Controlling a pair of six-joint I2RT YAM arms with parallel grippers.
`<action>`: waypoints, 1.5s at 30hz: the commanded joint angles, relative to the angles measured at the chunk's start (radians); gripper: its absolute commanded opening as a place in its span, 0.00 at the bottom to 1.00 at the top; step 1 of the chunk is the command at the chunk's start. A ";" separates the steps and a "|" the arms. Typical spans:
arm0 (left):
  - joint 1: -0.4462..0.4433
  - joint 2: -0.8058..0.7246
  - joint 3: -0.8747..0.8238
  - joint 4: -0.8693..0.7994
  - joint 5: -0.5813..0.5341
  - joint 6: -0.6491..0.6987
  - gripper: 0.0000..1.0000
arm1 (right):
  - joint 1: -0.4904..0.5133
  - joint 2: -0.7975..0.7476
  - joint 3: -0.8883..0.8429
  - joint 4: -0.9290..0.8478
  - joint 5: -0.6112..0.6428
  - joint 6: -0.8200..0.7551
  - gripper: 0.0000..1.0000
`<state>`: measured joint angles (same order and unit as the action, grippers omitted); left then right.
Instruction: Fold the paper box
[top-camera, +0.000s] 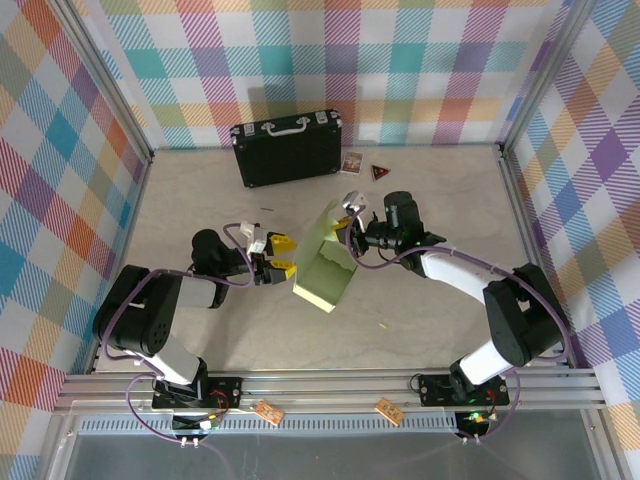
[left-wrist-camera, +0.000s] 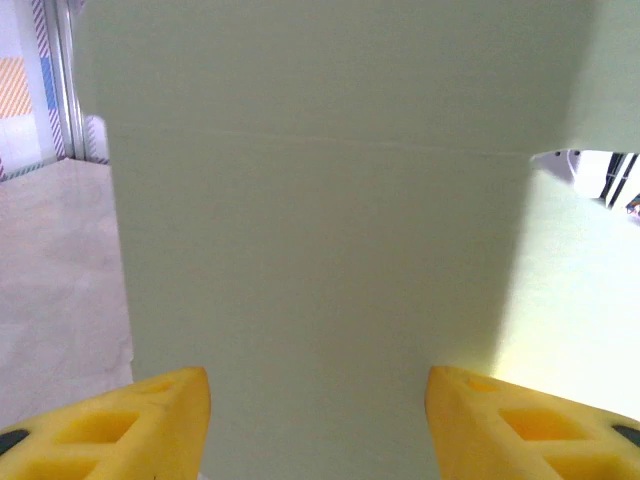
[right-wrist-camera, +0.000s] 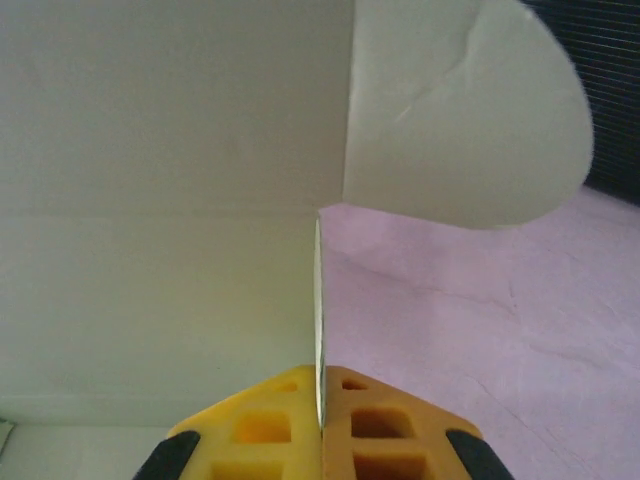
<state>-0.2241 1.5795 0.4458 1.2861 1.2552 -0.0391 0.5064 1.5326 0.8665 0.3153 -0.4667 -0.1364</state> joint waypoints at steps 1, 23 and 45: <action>-0.026 -0.050 -0.024 0.037 0.034 0.004 0.59 | -0.001 0.033 0.032 -0.001 0.107 0.022 0.00; -0.036 -0.046 -0.032 -0.015 0.029 0.041 0.62 | -0.005 0.051 0.017 0.038 0.100 0.059 0.00; -0.127 -0.456 0.080 -1.124 -0.575 0.733 0.68 | -0.155 -0.098 -0.150 0.147 -0.086 -0.195 0.00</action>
<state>-0.3466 1.1713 0.5377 0.1333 0.7757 0.6777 0.3477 1.4620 0.7345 0.4168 -0.4885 -0.2813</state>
